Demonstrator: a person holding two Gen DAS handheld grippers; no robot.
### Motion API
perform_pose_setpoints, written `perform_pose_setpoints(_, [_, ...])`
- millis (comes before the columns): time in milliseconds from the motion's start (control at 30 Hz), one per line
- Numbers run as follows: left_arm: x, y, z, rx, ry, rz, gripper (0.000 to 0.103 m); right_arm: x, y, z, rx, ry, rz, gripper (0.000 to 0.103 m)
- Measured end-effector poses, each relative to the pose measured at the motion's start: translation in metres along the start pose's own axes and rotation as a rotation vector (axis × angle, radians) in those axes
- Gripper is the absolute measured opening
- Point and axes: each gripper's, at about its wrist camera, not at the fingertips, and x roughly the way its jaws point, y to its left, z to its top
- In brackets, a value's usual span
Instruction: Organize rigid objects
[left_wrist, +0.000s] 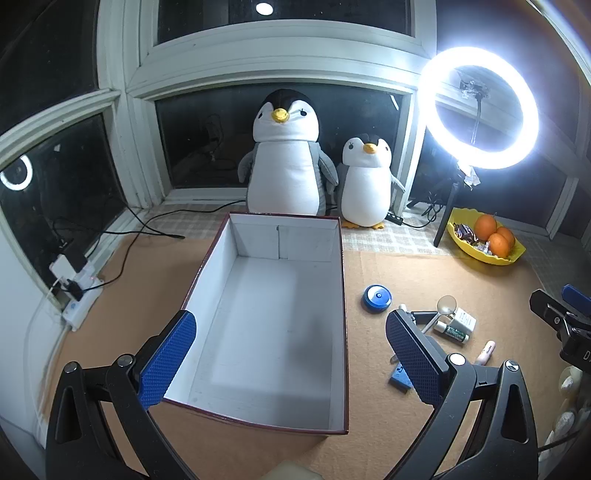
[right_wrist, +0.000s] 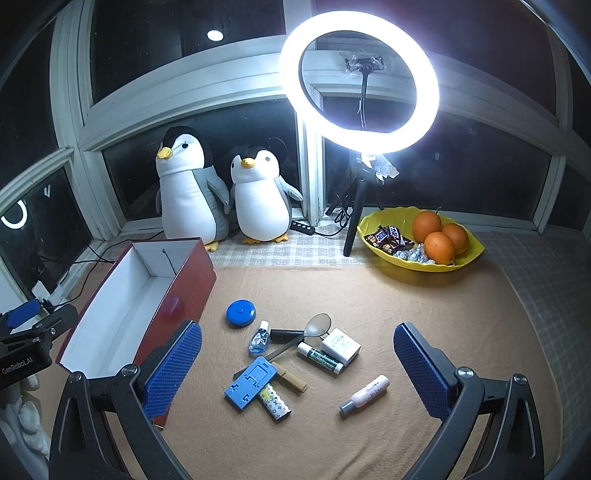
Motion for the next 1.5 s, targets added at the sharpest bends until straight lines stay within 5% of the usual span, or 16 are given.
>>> perform_pose_setpoints(1500, [0.028,0.017,-0.007,-0.016,0.069,0.027,0.102,0.018,0.003,-0.004,-0.012,0.031,-0.004,0.103])
